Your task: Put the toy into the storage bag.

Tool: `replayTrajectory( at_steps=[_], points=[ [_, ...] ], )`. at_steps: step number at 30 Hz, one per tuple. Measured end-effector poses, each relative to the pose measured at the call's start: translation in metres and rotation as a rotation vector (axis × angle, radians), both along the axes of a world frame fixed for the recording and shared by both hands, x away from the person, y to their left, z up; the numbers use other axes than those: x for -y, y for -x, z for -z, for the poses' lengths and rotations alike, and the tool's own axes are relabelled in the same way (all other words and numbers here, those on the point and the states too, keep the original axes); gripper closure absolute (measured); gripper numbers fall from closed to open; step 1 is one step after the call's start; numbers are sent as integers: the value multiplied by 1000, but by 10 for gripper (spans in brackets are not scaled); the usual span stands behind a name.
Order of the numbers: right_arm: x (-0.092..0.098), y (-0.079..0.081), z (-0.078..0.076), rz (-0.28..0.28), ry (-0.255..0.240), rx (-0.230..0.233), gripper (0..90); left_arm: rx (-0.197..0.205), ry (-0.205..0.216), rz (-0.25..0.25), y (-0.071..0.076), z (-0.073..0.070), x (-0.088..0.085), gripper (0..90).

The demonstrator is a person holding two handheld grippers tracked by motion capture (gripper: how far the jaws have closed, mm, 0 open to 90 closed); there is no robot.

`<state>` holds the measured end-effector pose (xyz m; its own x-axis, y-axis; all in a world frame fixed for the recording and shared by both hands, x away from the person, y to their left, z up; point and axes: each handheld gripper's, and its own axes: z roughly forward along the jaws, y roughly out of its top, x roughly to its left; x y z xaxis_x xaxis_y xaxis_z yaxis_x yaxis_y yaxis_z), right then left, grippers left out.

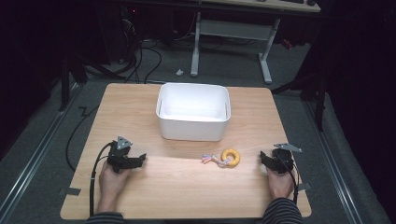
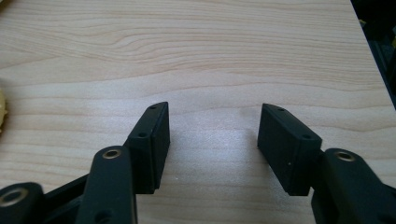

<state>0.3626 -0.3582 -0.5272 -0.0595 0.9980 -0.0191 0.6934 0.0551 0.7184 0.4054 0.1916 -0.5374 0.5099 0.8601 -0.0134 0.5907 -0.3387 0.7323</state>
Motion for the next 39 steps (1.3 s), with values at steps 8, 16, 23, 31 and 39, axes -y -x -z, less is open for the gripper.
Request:
replayTrajectory(
  at_steps=[8, 16, 23, 31, 39],
  points=[
    [0, 3, -3, -24, -11, -8, 485, 0, 0, 0, 0, 0, 0, 169],
    [1, 7, -8, -36, -27, 5, 491, 0, -1, 0, 0, 0, 0, 168],
    [-1, 9, -14, -52, -43, 13, 500, 0, -1, 0, 0, 0, 0, 168],
    [-3, 10, -23, -91, -53, 2, 512, 0, -1, 0, 0, 0, 0, 168],
    [-10, 9, -35, -144, -39, -2, 526, 1, -1, -1, 0, 0, 0, 169]
  ],
)
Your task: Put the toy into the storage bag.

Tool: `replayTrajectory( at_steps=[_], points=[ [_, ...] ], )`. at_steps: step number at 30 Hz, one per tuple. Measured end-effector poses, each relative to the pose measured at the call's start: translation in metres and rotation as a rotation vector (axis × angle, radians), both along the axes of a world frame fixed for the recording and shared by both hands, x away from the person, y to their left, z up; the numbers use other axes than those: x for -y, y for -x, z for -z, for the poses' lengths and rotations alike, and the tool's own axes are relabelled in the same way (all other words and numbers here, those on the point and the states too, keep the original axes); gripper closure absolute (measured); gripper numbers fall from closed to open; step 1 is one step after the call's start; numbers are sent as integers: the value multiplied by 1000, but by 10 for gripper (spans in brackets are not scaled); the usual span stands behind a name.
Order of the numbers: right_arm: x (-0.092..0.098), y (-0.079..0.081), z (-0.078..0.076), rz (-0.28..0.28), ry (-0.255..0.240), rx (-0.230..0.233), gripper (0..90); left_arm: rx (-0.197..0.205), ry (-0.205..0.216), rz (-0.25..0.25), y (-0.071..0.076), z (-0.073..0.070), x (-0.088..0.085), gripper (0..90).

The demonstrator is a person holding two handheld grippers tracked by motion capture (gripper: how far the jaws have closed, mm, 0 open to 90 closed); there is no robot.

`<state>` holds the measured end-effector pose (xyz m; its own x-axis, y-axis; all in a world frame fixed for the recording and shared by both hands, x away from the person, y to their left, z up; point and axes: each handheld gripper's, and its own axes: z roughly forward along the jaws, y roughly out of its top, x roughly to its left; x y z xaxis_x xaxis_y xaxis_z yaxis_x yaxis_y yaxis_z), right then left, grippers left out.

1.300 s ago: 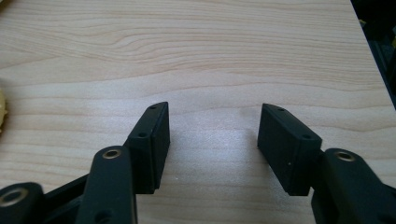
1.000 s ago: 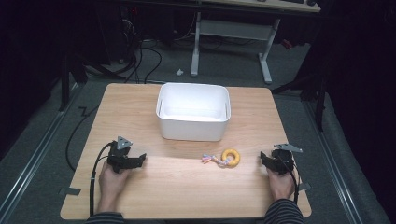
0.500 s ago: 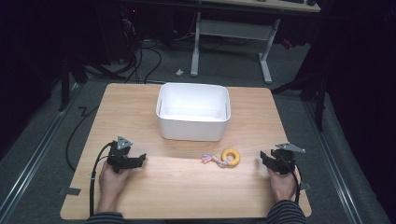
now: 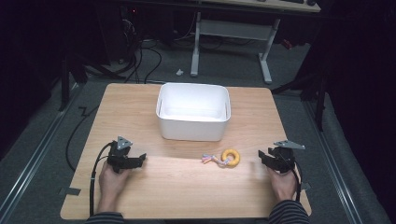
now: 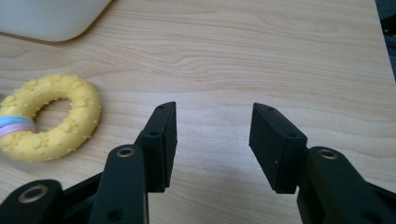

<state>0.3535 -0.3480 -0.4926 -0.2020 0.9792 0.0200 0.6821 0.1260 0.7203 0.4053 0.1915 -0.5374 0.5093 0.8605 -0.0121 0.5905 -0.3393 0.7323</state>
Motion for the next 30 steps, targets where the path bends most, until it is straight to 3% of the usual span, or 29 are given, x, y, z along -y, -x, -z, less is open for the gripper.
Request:
replayTrajectory(
  at_steps=[16, 30],
  points=[
    [-27, -11, -18, -124, 33, -42, 530, 0, 0, 0, 0, 0, 0, 168],
    [-56, -25, -24, -233, 69, -121, 537, 0, -1, 0, 0, 0, 0, 168]
  ],
)
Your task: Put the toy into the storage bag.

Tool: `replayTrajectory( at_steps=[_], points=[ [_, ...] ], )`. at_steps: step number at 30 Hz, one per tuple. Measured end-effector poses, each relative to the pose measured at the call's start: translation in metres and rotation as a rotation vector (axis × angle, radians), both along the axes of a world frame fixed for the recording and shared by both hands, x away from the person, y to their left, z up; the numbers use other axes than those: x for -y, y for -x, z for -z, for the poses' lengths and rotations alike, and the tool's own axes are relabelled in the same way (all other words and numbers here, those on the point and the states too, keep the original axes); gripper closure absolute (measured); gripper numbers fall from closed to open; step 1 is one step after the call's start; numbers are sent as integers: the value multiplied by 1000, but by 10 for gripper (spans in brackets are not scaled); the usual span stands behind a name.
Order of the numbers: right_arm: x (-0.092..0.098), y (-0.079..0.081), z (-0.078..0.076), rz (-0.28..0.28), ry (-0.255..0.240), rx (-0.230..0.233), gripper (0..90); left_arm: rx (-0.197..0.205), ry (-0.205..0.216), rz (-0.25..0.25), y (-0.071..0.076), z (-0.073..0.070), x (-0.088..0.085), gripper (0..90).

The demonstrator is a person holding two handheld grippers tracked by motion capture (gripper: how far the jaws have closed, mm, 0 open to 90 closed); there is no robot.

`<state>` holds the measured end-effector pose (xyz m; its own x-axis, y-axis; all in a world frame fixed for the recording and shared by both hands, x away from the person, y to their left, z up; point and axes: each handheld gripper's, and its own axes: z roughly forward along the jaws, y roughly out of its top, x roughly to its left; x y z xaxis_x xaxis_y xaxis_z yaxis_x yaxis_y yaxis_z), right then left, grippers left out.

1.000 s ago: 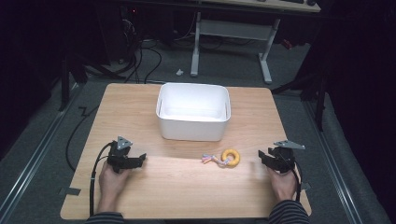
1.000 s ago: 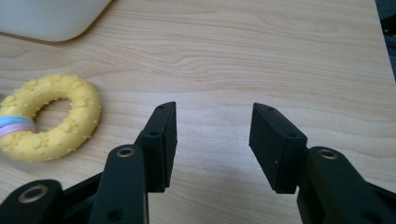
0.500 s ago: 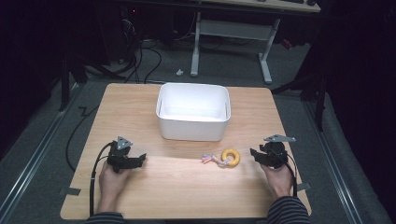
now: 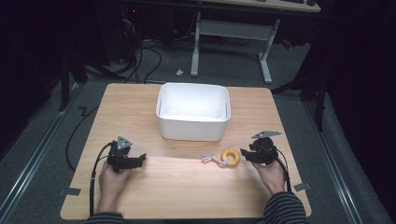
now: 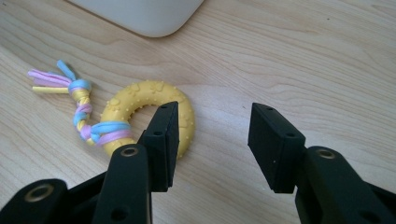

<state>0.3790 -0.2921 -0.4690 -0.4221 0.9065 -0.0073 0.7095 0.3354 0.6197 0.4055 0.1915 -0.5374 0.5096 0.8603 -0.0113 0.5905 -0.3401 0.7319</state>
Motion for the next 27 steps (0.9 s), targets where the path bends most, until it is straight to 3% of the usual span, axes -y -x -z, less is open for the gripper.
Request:
replayTrajectory(
  at_steps=[10, 17, 27],
  points=[
    [-18, -10, -2, -50, 24, -25, 534, 0, 0, 0, 0, 0, 0, 168],
    [-30, -19, 2, -79, 69, -66, 530, -1, 1, -1, 0, 0, 0, 168],
    [-35, -26, 12, -77, 84, -104, 523, -1, -1, 0, 0, 0, 0, 168]
  ],
)
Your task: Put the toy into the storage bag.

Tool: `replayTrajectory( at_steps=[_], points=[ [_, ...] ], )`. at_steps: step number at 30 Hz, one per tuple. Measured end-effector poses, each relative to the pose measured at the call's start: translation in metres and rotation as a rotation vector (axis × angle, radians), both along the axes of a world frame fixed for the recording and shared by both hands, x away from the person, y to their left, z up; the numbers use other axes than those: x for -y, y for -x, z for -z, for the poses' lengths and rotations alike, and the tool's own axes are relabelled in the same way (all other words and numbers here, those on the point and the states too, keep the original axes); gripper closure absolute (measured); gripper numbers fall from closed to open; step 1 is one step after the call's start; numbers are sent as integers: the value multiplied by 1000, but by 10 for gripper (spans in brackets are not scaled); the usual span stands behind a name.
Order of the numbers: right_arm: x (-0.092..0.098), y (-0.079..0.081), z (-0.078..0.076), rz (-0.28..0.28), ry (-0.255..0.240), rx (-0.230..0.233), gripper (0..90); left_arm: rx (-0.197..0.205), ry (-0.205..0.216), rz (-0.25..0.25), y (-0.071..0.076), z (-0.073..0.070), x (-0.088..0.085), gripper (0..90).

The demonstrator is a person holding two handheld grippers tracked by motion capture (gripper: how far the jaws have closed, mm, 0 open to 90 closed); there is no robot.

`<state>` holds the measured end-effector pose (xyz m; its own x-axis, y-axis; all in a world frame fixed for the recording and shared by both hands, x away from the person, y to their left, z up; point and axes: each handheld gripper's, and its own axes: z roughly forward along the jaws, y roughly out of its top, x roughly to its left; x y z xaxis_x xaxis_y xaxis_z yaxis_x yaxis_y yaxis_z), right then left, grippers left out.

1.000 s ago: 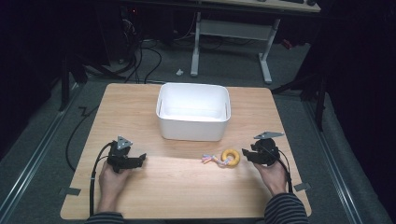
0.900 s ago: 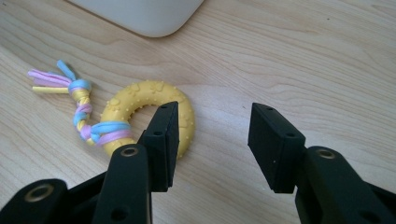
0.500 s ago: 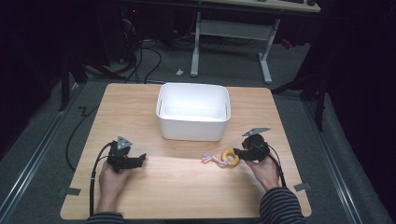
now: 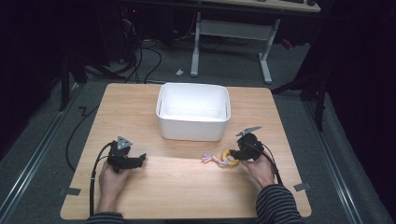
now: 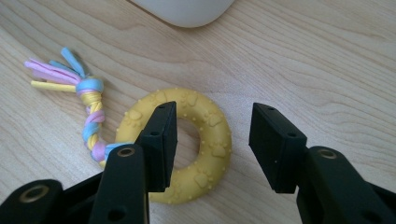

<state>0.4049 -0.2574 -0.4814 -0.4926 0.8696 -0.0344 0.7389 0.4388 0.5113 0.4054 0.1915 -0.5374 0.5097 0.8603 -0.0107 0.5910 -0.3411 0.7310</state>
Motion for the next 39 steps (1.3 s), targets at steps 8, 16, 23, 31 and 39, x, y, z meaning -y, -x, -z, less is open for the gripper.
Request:
replayTrajectory(
  at_steps=[8, 16, 23, 31, 39],
  points=[
    [0, -4, 7, -3, 20, -37, 523, 0, 0, 0, 0, 0, 0, 168],
    [-3, -6, 13, -11, 46, -58, 528, 0, 1, -1, 0, 0, 0, 168],
    [-4, -7, 15, -14, 59, -64, 536, 1, -2, -3, 0, 0, 0, 168],
    [-6, -7, 18, -26, 75, -78, 595, 1, -1, -3, 0, 0, 0, 168],
    [-2, -9, 18, -29, 42, -98, 650, 0, -2, -2, 0, 0, 0, 168]
  ],
)
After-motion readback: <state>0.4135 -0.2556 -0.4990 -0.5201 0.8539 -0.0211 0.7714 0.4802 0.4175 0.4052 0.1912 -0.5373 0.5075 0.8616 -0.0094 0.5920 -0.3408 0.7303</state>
